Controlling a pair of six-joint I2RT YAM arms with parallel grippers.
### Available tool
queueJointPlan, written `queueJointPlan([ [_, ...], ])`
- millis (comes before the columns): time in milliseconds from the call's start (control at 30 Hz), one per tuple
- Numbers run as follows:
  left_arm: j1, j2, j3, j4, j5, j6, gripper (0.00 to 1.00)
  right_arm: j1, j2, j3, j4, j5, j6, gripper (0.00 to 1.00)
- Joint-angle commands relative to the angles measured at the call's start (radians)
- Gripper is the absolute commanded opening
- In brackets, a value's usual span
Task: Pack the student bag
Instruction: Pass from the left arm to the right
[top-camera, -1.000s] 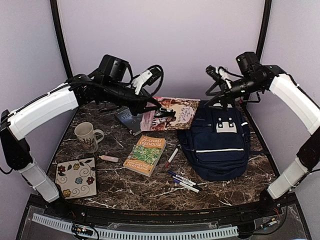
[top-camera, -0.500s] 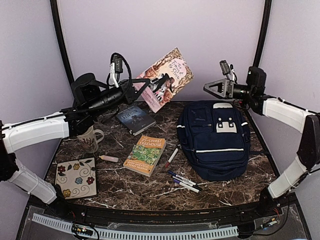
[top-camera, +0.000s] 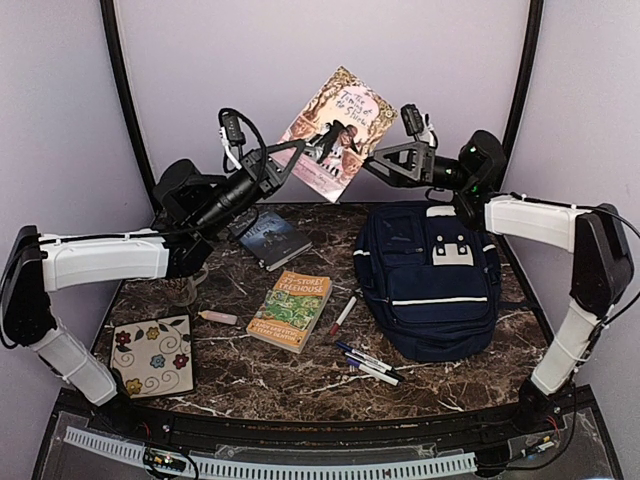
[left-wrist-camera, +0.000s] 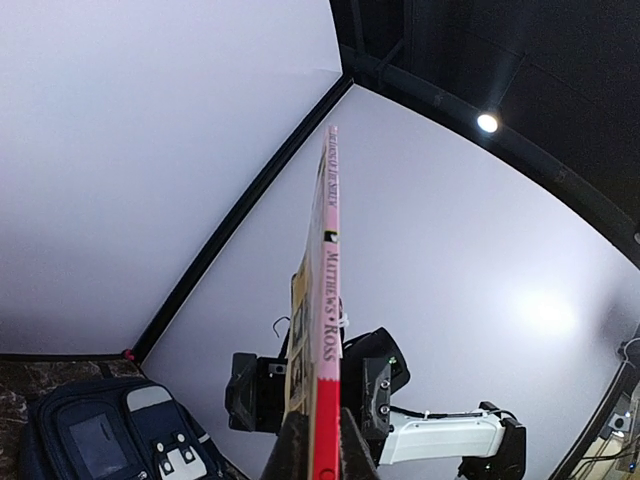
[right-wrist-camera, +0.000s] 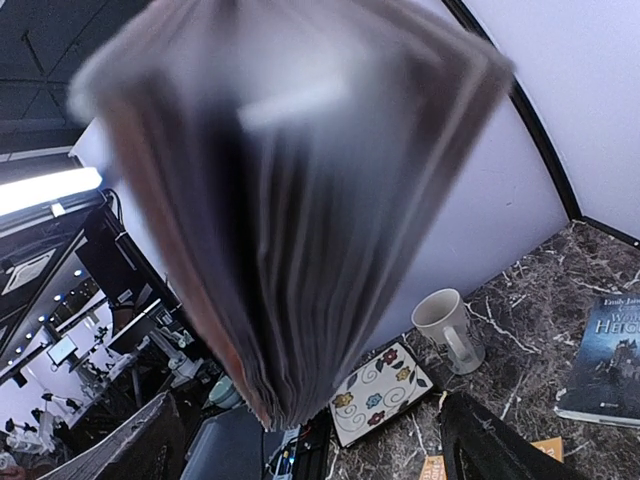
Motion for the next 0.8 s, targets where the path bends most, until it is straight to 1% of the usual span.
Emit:
queueJointPlan([
  [0, -0.002, 0.012, 0.025, 0.126, -0.011, -0.076, 0.00, 0.030, 0.029, 0.061, 0.135, 0.036, 0.080, 0.87],
  [67, -0.006, 0.025, 0.027, 0.144, -0.018, -0.081, 0.00, 0.040, 0.045, 0.075, 0.173, 0.046, 0.101, 0.83],
  [200, -0.013, 0.043, 0.036, 0.141, -0.025, -0.081, 0.00, 0.048, 0.067, 0.084, 0.221, 0.060, 0.139, 0.68],
  [367, -0.016, 0.050, 0.033, 0.120, -0.029, -0.067, 0.00, 0.049, 0.072, 0.094, 0.209, 0.061, 0.137, 0.25],
  [433, -0.016, 0.044, 0.028, 0.102, -0.029, -0.060, 0.00, 0.048, 0.070, 0.093, 0.191, 0.057, 0.129, 0.11],
  [467, -0.016, 0.040, 0.026, 0.081, -0.026, -0.054, 0.00, 0.047, 0.070, 0.090, 0.183, 0.053, 0.122, 0.05],
  [500, -0.016, 0.033, 0.024, 0.056, -0.019, -0.044, 0.04, 0.045, 0.067, 0.087, 0.173, 0.047, 0.111, 0.00],
  [533, -0.016, 0.023, 0.020, 0.019, -0.011, -0.034, 0.13, 0.043, 0.063, 0.080, 0.157, 0.042, 0.099, 0.00],
  [600, -0.014, 0.000, 0.011, -0.060, 0.022, 0.010, 0.35, 0.031, 0.053, 0.064, 0.115, 0.032, 0.074, 0.00],
  [633, -0.014, -0.018, 0.009, -0.125, 0.034, 0.045, 0.42, 0.022, 0.049, 0.055, 0.094, 0.024, 0.060, 0.00],
  [700, -0.014, -0.060, 0.011, -0.272, 0.041, 0.129, 0.56, 0.006, 0.026, 0.037, 0.019, -0.015, 0.002, 0.00],
  [733, -0.013, -0.079, 0.018, -0.360, 0.040, 0.174, 0.58, -0.001, 0.017, 0.030, -0.049, -0.039, -0.061, 0.00],
  [767, -0.012, -0.099, 0.028, -0.444, 0.035, 0.218, 0.63, -0.006, 0.000, 0.027, -0.151, -0.064, -0.139, 0.00],
])
